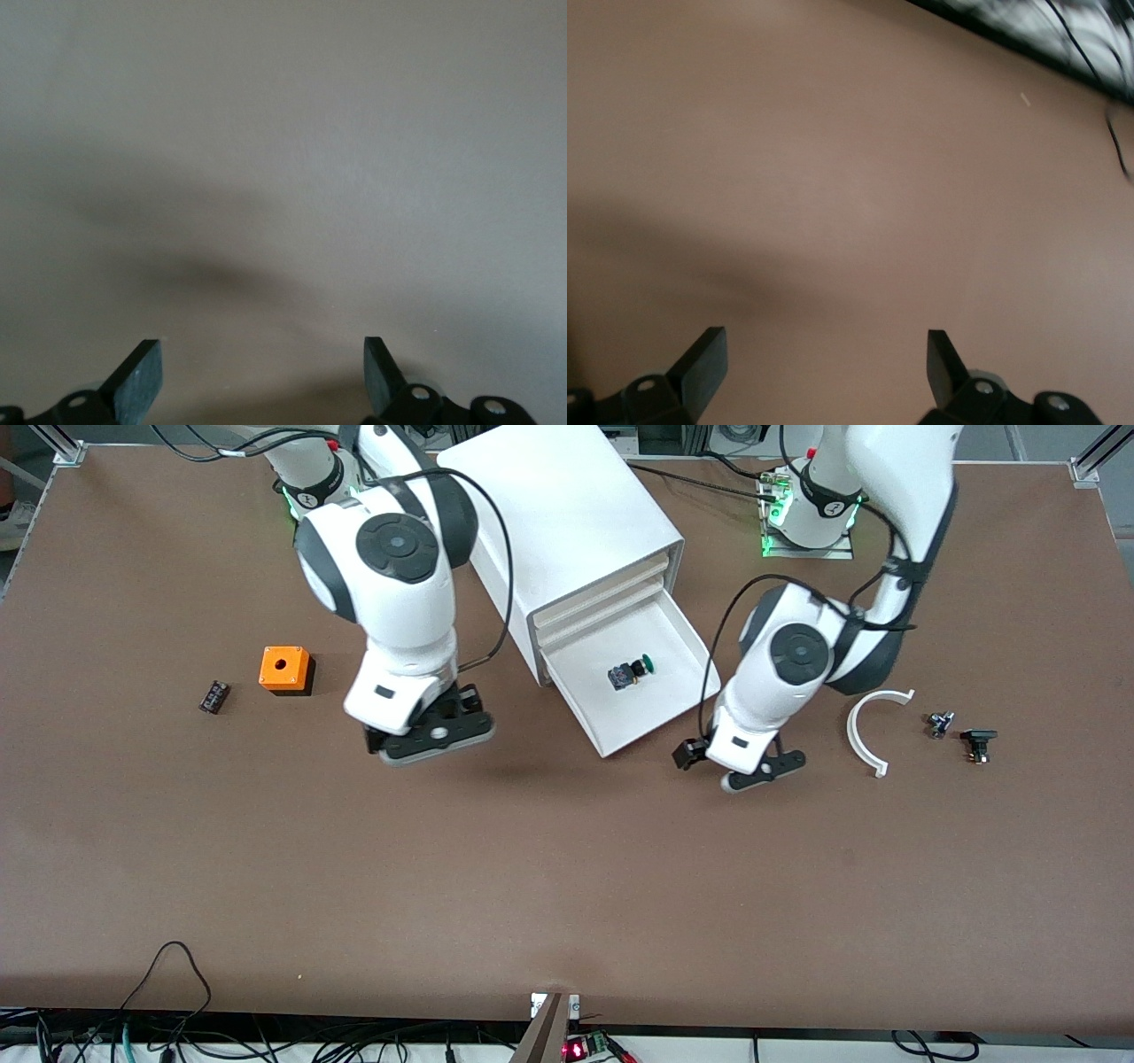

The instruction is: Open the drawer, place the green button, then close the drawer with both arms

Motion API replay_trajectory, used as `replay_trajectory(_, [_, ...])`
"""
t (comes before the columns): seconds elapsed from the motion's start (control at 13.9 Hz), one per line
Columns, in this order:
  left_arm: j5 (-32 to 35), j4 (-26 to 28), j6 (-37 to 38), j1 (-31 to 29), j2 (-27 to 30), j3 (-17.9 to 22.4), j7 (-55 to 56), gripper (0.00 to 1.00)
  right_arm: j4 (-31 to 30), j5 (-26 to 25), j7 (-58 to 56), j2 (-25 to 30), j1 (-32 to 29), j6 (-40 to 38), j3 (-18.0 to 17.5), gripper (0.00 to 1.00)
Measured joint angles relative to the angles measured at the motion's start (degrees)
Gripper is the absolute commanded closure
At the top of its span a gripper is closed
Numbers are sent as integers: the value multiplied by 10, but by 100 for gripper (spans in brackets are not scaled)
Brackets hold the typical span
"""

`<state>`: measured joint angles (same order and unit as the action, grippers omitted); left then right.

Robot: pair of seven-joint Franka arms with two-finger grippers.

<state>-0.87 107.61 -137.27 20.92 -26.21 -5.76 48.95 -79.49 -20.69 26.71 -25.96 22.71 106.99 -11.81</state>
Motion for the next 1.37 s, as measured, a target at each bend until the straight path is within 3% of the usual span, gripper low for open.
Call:
replay_trajectory(0.22, [35,0,-18,23,-34,8,61,0,0,13,97,3,-13,-80,5,0])
replay_trajectory(0.58, [41,10,-21,34,-44,9,91,0,16,56,111,47,-49,-116,64,0])
replay_trajectory(1.08, [41,50,-20,41,-29,-68,92,0,14,74,20,101,-152,-157,64,0])
replay_trajectory(1.37, [41,74,-20,41,-23,-104,92,0,3,122,3,109,-187,-158,64,0])
